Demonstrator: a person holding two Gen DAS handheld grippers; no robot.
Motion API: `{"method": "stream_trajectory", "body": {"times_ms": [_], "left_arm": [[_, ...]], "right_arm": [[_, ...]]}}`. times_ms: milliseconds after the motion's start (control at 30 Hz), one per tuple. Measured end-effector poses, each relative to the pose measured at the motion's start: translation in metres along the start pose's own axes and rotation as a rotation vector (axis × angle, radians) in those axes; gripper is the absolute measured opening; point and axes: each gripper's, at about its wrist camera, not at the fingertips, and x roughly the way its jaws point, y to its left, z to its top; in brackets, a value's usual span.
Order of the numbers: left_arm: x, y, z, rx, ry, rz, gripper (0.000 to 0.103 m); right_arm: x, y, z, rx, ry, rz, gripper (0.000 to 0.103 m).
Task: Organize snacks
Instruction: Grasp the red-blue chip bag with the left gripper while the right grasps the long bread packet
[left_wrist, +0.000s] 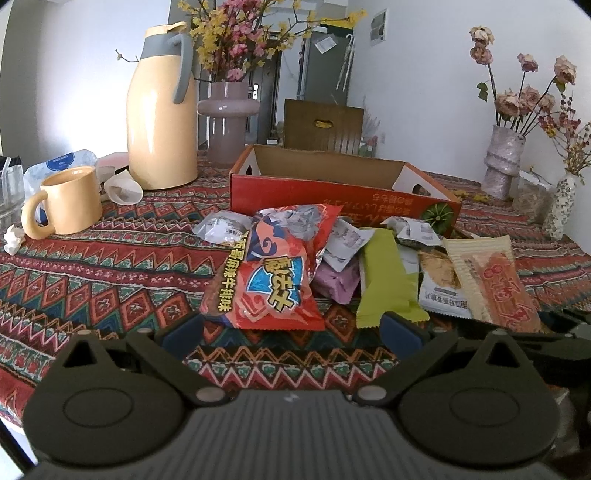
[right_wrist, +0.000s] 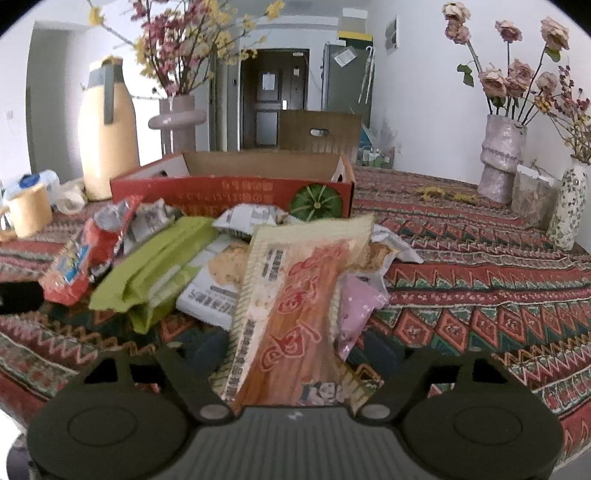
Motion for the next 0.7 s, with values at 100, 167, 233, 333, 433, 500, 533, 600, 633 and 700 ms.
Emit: {"method": "stream_trajectory", "body": {"times_ms": [100, 167, 233, 333, 433, 500, 533, 600, 633, 700], "left_arm": [[0.003, 0.003, 0.002, -0.006, 0.001, -0.003, 0.103], [0.006, 0.006, 0.005, -0.010, 0.004, -0.001, 0.103], [0.009, 0.008, 0.007, -0.015, 0.009, 0.005, 0.103], [0.017, 0.012, 0.014, -0.019, 0.021, 0.023, 0.103], [0.028, 0.017, 0.023, -0.014, 0.034, 0.039, 0.103], [0.035, 0.020, 0.028, -0.011, 0.045, 0.046, 0.103], [0.040, 0.021, 0.031, -0.009, 0.052, 0.045, 0.103], [0.050, 0.022, 0.037, -0.003, 0.068, 0.047, 0.103], [0.056, 0.022, 0.039, 0.002, 0.079, 0.048, 0.103], [0.067, 0.021, 0.042, 0.009, 0.099, 0.050, 0.103]], "right_arm": [[0.000, 0.002, -0.003, -0.013, 0.011, -0.004, 0.059], [-0.003, 0.001, -0.004, -0.008, 0.009, 0.003, 0.056], [-0.006, -0.001, -0.004, -0.001, 0.007, 0.013, 0.052], [-0.011, -0.004, -0.006, 0.006, -0.003, 0.023, 0.045], [-0.017, -0.008, -0.006, 0.021, -0.019, 0.036, 0.044], [-0.021, -0.011, -0.005, 0.033, -0.038, 0.044, 0.044], [-0.024, -0.013, -0.003, 0.039, -0.050, 0.048, 0.044], [-0.029, -0.016, -0.001, 0.051, -0.072, 0.055, 0.044], [-0.031, -0.018, 0.001, 0.059, -0.083, 0.056, 0.044], [-0.033, -0.023, 0.004, 0.073, -0.101, 0.056, 0.044]]}}
